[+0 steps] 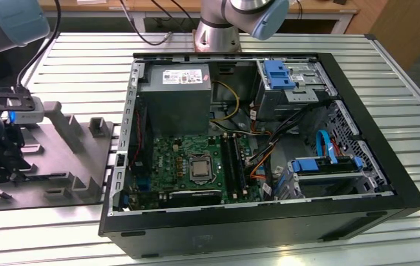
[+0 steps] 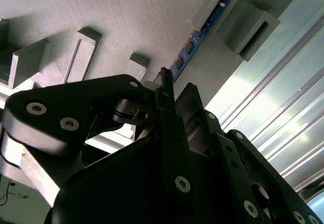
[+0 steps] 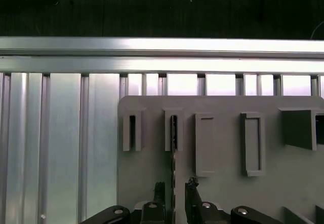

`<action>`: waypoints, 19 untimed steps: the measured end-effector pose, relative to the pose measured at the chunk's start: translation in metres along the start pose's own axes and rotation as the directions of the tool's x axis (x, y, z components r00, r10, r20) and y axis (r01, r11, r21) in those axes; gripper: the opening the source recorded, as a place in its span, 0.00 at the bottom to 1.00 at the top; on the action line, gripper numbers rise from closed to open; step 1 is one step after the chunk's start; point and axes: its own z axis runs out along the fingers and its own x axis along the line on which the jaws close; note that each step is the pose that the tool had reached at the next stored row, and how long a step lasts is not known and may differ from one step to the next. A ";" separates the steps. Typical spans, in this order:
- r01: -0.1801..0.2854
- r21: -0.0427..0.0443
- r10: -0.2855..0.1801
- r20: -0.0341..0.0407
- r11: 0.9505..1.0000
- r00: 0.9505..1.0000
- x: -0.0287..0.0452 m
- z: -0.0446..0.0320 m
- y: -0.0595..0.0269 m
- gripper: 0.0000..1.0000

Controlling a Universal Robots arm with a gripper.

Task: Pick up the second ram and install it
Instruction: 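Pick up the second ram and move it above second insertion slot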

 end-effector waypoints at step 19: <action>0.059 -0.002 -0.059 -0.002 0.998 0.998 0.0004 0.0139 0.0019 0.29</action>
